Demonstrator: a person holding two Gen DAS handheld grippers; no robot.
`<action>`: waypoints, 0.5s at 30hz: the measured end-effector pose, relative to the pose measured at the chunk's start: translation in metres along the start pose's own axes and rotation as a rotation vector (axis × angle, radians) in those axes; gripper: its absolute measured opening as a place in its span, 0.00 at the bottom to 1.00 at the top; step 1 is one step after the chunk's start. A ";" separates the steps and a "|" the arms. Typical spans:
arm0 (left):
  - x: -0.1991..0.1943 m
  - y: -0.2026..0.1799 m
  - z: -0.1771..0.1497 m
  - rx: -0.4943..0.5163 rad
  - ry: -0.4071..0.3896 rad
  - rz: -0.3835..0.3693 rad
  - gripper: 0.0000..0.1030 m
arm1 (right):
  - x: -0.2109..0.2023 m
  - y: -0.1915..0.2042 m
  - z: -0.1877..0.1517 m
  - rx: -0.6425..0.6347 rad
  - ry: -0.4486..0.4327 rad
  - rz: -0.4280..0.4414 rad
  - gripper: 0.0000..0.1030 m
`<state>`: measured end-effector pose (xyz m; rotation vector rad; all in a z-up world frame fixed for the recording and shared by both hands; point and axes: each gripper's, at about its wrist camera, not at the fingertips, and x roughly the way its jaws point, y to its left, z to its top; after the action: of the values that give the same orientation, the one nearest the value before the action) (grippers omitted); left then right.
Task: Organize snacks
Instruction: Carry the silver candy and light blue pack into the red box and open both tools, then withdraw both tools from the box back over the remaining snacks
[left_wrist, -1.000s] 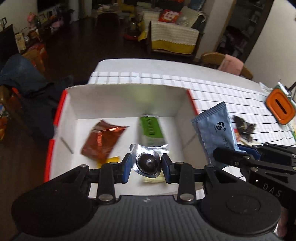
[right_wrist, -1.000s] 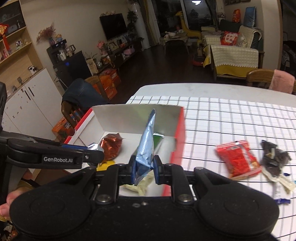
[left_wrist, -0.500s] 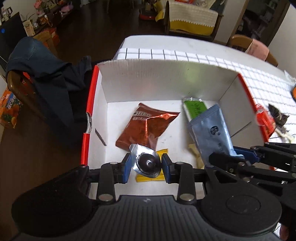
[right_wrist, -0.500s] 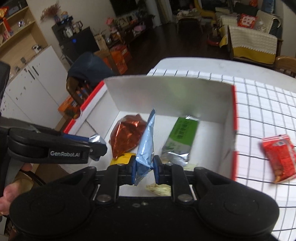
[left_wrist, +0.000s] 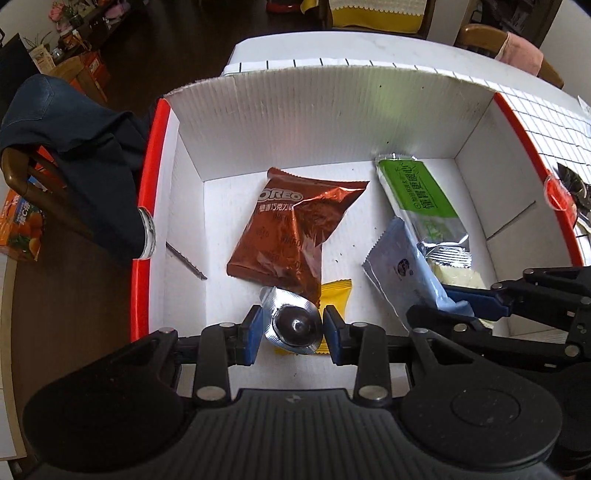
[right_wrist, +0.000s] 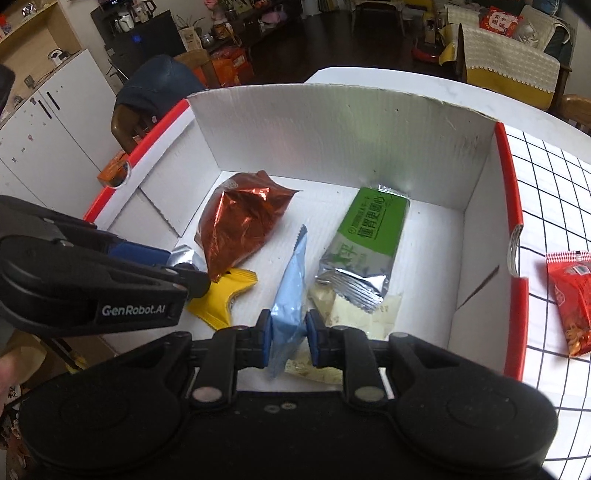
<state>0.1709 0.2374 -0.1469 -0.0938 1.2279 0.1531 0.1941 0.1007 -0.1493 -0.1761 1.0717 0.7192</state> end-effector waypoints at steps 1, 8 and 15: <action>0.001 0.000 0.000 -0.001 0.005 0.001 0.34 | 0.000 0.000 -0.001 -0.001 0.002 -0.002 0.21; 0.002 0.004 -0.003 -0.025 0.002 -0.016 0.35 | -0.008 -0.004 0.000 0.017 -0.018 -0.006 0.25; -0.013 0.009 -0.008 -0.048 -0.036 -0.050 0.43 | -0.030 -0.005 0.000 0.025 -0.067 0.015 0.32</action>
<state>0.1580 0.2440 -0.1370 -0.1631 1.1849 0.1404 0.1886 0.0833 -0.1246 -0.1214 1.0186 0.7205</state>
